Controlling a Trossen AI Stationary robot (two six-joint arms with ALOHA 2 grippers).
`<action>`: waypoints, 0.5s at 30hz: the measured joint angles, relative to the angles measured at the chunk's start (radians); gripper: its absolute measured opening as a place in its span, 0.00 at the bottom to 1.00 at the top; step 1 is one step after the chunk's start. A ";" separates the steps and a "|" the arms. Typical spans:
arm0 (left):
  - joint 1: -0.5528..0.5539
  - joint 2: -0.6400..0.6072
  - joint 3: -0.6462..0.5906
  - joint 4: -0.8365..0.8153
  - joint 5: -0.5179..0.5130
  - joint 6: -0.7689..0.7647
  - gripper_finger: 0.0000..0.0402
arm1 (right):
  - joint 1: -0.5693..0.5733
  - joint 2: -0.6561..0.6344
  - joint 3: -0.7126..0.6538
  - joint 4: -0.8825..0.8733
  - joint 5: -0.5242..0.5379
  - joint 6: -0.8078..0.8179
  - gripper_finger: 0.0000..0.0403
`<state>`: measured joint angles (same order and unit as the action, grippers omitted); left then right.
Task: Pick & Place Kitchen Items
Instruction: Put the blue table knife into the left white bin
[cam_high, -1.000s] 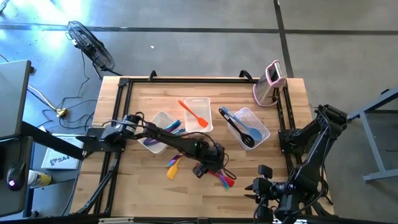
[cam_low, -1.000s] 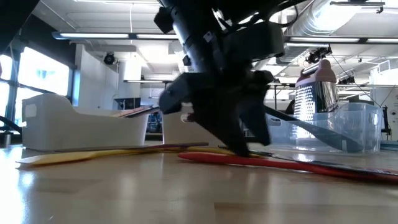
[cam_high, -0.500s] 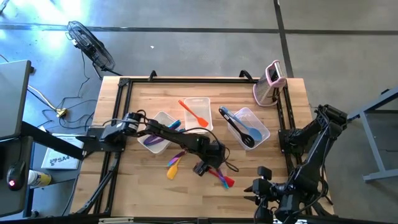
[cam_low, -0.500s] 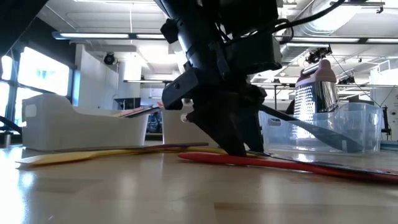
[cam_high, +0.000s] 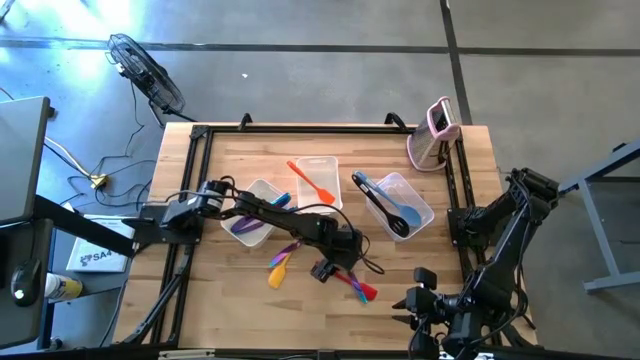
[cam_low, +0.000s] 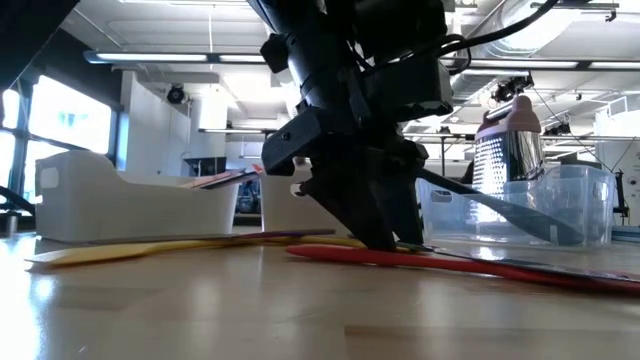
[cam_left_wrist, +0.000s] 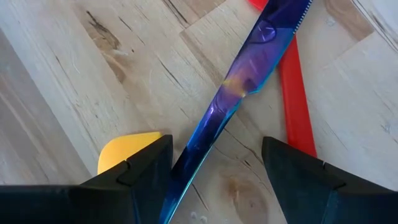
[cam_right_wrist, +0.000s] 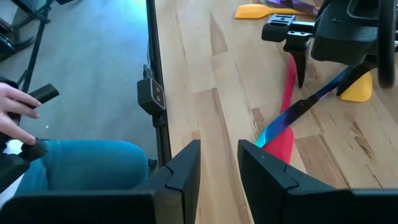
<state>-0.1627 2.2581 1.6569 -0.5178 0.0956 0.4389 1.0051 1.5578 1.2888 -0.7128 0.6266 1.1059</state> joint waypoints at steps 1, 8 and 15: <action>0.000 0.000 0.000 0.000 0.000 -0.001 0.60 | 0.000 0.000 0.000 0.000 0.000 0.000 0.25; 0.000 0.000 -0.002 0.000 0.000 0.000 0.57 | 0.000 0.000 0.000 0.000 0.000 0.000 0.25; -0.002 0.000 -0.003 -0.003 0.008 0.005 0.36 | 0.001 0.000 0.000 0.010 -0.001 0.000 0.25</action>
<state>-0.1642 2.2581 1.6536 -0.5204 0.1033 0.4436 1.0061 1.5581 1.2888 -0.7033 0.6258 1.1057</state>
